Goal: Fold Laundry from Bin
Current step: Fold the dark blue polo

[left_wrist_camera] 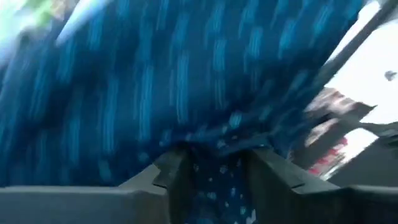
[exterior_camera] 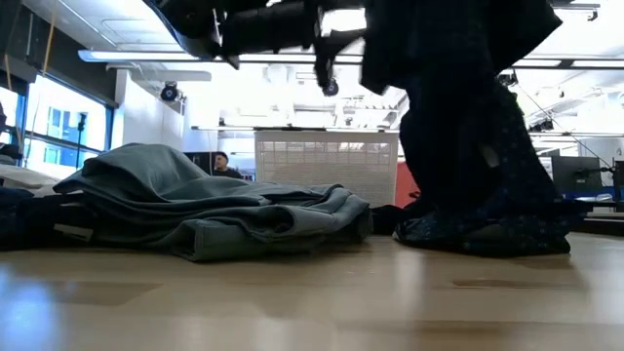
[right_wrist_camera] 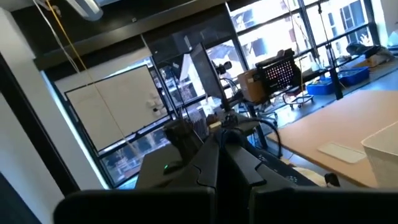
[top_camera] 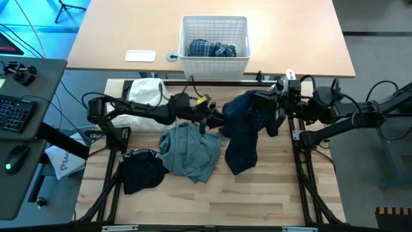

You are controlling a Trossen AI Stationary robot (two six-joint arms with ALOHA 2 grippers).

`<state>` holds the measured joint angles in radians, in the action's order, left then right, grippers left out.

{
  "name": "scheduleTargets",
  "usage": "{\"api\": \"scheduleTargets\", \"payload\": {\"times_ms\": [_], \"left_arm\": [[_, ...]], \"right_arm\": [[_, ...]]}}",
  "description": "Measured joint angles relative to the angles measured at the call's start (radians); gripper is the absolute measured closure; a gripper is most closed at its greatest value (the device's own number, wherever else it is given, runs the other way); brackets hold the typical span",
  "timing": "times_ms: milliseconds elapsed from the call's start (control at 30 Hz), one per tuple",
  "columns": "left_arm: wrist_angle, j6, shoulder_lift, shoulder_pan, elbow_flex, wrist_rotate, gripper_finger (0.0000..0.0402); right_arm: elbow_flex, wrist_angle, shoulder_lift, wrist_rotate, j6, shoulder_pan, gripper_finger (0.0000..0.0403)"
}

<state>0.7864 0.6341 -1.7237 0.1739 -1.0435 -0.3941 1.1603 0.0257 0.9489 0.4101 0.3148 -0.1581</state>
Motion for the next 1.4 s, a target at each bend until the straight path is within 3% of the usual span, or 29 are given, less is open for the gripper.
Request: {"api": "scheduleTargets", "payload": {"times_ms": [133,233,333,433,533,600,700,833,933,1067,1167,1267,1333,1400], "left_arm": [[0.168,0.036,-0.004,-0.007,0.000,-0.009,0.0361],[0.063,-0.041,0.096,-0.004,0.000,-0.011,0.0392],[-0.211,-0.231,0.285,-0.019,-0.027,0.059,0.0398],[-0.641,-0.431,0.453,-0.053,-0.132,0.195,0.0400],[-1.035,-0.574,0.527,-0.117,-0.252,0.352,0.0401],[-1.247,-0.585,0.539,-0.161,-0.284,0.444,0.0401],[-1.484,-0.515,0.527,-0.222,-0.244,0.557,0.0401],[-1.574,-0.337,0.483,-0.289,-0.093,0.647,0.0401],[-1.583,-0.229,0.452,-0.326,-0.002,0.611,0.0401],[-1.686,-0.104,0.446,-0.374,-0.002,0.468,0.0401],[-1.760,-0.042,0.463,-0.429,-0.041,0.418,0.0401],[-1.805,0.031,0.489,-0.476,-0.076,0.409,0.0401],[-1.829,0.113,0.509,-0.497,-0.080,0.426,0.0399],[-1.865,0.185,0.528,-0.508,-0.079,0.444,0.0392]], "right_arm": [[0.000,0.001,-0.001,-0.001,0.024,-0.018,0.0402],[0.000,0.011,-0.002,-0.003,0.021,-0.045,0.0402],[0.000,0.041,-0.003,-0.003,0.036,-0.065,0.0402],[0.002,0.116,0.019,-0.003,0.121,-0.073,0.0402],[0.002,0.242,0.081,-0.002,0.210,-0.071,0.0400],[0.002,0.365,0.145,-0.003,0.260,-0.065,0.0388],[-0.003,0.519,0.262,-0.034,0.369,-0.049,0.0354],[-0.054,0.479,0.427,-0.292,0.423,0.004,0.0292],[-0.063,0.471,0.546,-0.499,0.360,0.035,0.0246],[-0.063,0.523,0.601,-0.726,0.389,0.075,0.0206],[-0.062,0.556,0.589,-0.709,0.412,0.084,0.0195],[-0.062,0.547,0.566,-0.578,0.498,0.106,0.0197],[-0.062,0.510,0.563,-0.489,0.593,0.136,0.0203],[-0.062,0.415,0.571,-0.492,0.583,0.165,0.0208]]}}
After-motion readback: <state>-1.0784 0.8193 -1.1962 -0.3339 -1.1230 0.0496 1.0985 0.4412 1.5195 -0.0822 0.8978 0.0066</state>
